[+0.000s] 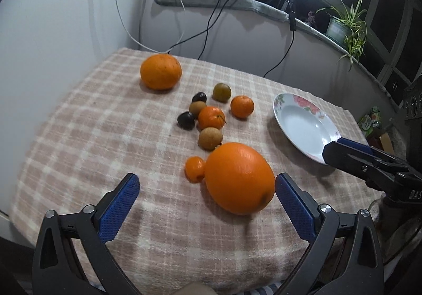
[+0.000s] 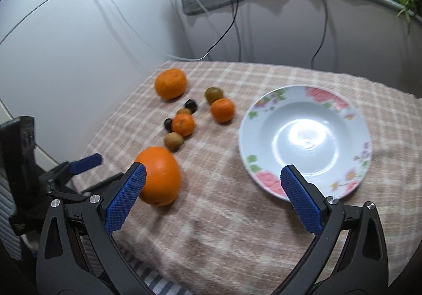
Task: Organize fruits
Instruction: 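Move the right gripper to the large orange and close on it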
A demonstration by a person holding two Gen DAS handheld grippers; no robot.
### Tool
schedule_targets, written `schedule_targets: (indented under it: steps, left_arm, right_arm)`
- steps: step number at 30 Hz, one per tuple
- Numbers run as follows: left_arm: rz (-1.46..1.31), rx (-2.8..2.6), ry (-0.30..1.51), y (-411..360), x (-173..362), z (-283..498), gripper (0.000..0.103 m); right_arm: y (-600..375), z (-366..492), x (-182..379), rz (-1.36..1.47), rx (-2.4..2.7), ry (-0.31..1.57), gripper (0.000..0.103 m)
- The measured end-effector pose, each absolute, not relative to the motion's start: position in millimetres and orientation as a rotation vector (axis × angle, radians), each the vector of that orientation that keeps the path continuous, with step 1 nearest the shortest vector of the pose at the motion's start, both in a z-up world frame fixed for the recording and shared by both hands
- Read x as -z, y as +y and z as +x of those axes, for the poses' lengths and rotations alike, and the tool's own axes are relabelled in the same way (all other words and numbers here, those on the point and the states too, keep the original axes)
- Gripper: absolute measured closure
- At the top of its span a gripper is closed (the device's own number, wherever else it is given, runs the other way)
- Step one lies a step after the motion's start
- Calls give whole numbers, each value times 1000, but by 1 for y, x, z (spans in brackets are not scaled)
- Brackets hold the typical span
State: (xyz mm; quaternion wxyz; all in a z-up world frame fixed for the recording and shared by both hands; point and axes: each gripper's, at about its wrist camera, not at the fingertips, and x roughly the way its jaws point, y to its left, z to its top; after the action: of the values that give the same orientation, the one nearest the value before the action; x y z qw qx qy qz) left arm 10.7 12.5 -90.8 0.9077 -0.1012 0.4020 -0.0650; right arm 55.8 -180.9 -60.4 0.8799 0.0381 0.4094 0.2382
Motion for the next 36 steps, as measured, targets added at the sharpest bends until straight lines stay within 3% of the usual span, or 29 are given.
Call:
schedule_targets:
  steps: [13,17,36]
  left_arm:
    - [-266,232,865,4,104,13,19]
    - [-285,254,872,4,107,15,27]
    - [-329,334,879,-3,110,21,39]
  right_arm:
    - [-143,78,80,143,-741,1025,1]
    - [-129,84,92,135,-775,1078,7]
    - [-106,103,123,176,-816,1216,33]
